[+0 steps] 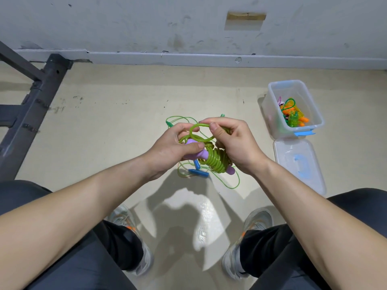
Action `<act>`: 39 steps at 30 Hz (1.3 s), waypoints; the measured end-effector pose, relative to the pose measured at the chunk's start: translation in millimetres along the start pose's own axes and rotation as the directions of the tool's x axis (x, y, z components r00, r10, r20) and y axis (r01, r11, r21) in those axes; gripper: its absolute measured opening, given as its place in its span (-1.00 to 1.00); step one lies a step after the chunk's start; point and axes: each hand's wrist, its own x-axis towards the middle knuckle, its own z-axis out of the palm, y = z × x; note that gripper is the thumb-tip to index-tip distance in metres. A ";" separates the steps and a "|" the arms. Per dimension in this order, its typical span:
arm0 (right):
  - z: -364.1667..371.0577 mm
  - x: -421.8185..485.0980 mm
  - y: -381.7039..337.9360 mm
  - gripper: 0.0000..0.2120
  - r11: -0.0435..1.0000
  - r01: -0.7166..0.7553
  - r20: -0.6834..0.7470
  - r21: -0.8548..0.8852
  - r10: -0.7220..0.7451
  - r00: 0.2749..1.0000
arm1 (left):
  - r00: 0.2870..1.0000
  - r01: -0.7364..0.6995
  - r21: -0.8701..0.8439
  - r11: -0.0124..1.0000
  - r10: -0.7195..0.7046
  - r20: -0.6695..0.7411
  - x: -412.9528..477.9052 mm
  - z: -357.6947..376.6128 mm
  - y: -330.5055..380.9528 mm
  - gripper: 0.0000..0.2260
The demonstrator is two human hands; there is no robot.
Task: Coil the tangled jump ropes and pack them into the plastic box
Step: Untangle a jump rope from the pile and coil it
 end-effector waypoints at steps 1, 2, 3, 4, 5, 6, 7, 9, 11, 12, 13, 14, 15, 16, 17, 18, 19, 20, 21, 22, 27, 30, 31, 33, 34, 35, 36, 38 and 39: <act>-0.3 0.1 -0.4 -0.81 1.000 0.002 0.000 -0.004 -0.002 1.000 | 1.000 0.005 -0.004 1.000 -0.005 -0.002 -0.2 0.1 0.6 -0.51; -0.7 0.5 0.7 -0.81 1.000 0.003 -0.011 -0.013 -0.004 1.000 | 1.000 0.010 -0.004 1.000 -0.010 -0.009 -0.4 0.4 1.4 -0.48; -0.8 0.9 1.3 -0.82 1.000 0.005 -0.021 -0.018 -0.006 1.000 | 1.000 0.014 0.000 1.000 -0.014 -0.017 -0.6 1.0 2.3 -0.45; -1.2 1.0 2.1 -0.83 1.000 0.009 -0.032 -0.027 -0.010 0.999 | 1.000 0.016 0.004 1.000 -0.016 -0.026 -0.9 1.7 3.0 -0.43; -1.0 0.9 2.6 -0.83 0.999 0.012 -0.042 -0.035 -0.013 0.999 | 0.999 0.015 0.009 1.000 -0.015 -0.033 -0.8 2.3 3.4 -0.43; -1.0 1.0 3.8 -0.82 0.999 0.010 -0.052 -0.043 -0.013 0.999 | 0.999 0.010 0.015 1.000 -0.009 -0.037 -1.1 2.9 3.8 -0.47; -0.9 1.1 5.0 -0.81 0.999 0.002 -0.062 -0.049 -0.005 0.998 | 0.999 0.003 0.024 1.000 -0.002 -0.042 -1.2 3.4 3.7 -0.53; -0.1 1.6 7.4 -0.80 0.997 -0.023 -0.075 -0.078 0.017 0.997 | 0.999 -0.007 0.051 0.999 0.009 -0.048 -1.8 4.3 3.5 -0.62; 2.2 0.6 7.8 -0.79 0.988 -0.034 -0.068 -0.152 0.024 0.997 | 0.998 -0.019 0.087 0.996 0.023 -0.050 -2.4 6.2 2.5 -0.65; 4.0 -0.1 7.4 -0.79 0.980 -0.028 -0.065 -0.196 0.015 0.998 | 0.998 -0.024 0.102 0.995 0.030 -0.052 -2.6 6.8 1.7 -0.66; 6.1 -1.0 6.9 -0.80 0.971 -0.016 -0.063 -0.238 0.001 0.998 | 0.998 -0.031 0.114 0.993 0.037 -0.053 -3.3 7.4 1.3 -0.66; 7.8 -1.7 7.0 -0.82 0.961 -0.004 -0.066 -0.278 -0.015 0.998 | 0.997 -0.039 0.128 0.991 0.047 -0.057 -3.7 7.9 1.0 -0.66; 9.1 -2.2 7.5 -0.83 0.950 0.007 -0.072 -0.312 -0.031 0.997 | 0.997 -0.045 0.143 0.989 0.054 -0.061 -3.7 8.5 0.6 -0.66; 9.9 -2.6 8.0 -0.84 0.941 0.018 -0.078 -0.338 -0.047 0.996 | 0.996 -0.047 0.156 0.987 0.057 -0.062 -3.9 9.4 0.5 -0.66; 10.5 -3.1 8.5 -0.84 0.935 0.028 -0.080 -0.354 -0.060 0.995 | 0.996 -0.045 0.167 0.985 0.057 -0.064 -4.1 10.2 0.2 -0.68; 11.0 -3.5 8.7 -0.85 0.932 0.036 -0.075 -0.361 -0.067 0.995 | 0.996 -0.045 0.175 0.983 0.058 -0.066 -4.3 10.9 -0.6 -0.70; 11.0 -3.8 8.9 -0.86 0.932 0.042 -0.062 -0.361 -0.069 0.996 | 0.996 -0.050 0.185 0.981 0.063 -0.067 -4.5 12.1 -1.6 -0.71; 10.7 -3.8 9.3 -0.87 0.934 0.042 -0.046 -0.354 -0.063 0.997 | 0.995 -0.059 0.194 0.979 0.073 -0.066 -4.9 13.1 -2.8 -0.72; 10.5 -3.9 9.8 -0.86 0.939 0.039 -0.029 -0.341 -0.053 0.998 | 0.994 -0.066 0.201 0.977 0.081 -0.067 -5.5 14.2 -4.0 -0.70; 10.1 -4.0 10.4 -0.85 0.945 0.035 -0.015 -0.325 -0.042 0.999 | 0.994 -0.072 0.209 0.975 0.088 -0.071 -6.2 14.9 -4.8 -0.69; 13.0 -5.1 11.7 -0.91 0.970 0.002 -0.056 -0.244 -0.016 0.998 | 0.990 -0.081 0.280 0.957 0.110 -0.090 -5.8 14.1 -5.8 -0.61; 14.5 -5.8 8.1 -0.94 0.972 0.011 -0.069 -0.234 -0.027 0.997 | 0.991 -0.068 0.299 0.952 0.100 -0.092 -5.6 12.9 -5.2 -0.60; 14.6 -5.8 7.1 -0.93 0.970 0.013 -0.062 -0.244 -0.029 0.998 | 0.991 -0.063 0.299 0.952 0.096 -0.096 -5.6 12.8 -5.1 -0.61; 14.2 -5.8 6.1 -0.93 0.968 -0.020 -0.044 -0.249 0.010 0.999 | 0.989 -0.075 0.330 0.941 0.112 -0.094 -6.6 13.4 -5.4 -0.60; 14.1 -5.9 6.9 -0.92 0.964 -0.044 -0.030 -0.263 0.037 0.999 | 0.987 -0.095 0.374 0.922 0.136 -0.085 -7.0 14.0 -5.7 -0.61; 14.3 -5.7 9.2 -0.92 0.953 -0.059 -0.013 -0.296 0.058 0.998 | 0.985 -0.111 0.424 0.899 0.155 -0.071 -7.3 14.3 -6.4 -0.63; 14.9 -6.3 10.9 -0.91 0.938 -0.067 0.004 -0.339 0.073 0.997 | 0.985 -0.120 0.457 0.882 0.164 -0.058 -7.1 14.0 -7.4 -0.63; 17.2 -7.1 15.6 -0.90 0.923 -0.079 0.009 -0.376 0.089 0.996 | 0.987 -0.118 0.464 0.878 0.155 -0.044 -6.1 13.0 -9.8 -0.61; 17.8 -7.0 18.1 -0.88 0.920 -0.081 -0.010 -0.384 0.083 0.996 | 0.989 -0.113 0.457 0.882 0.145 -0.035 -6.6 13.3 -9.8 -0.59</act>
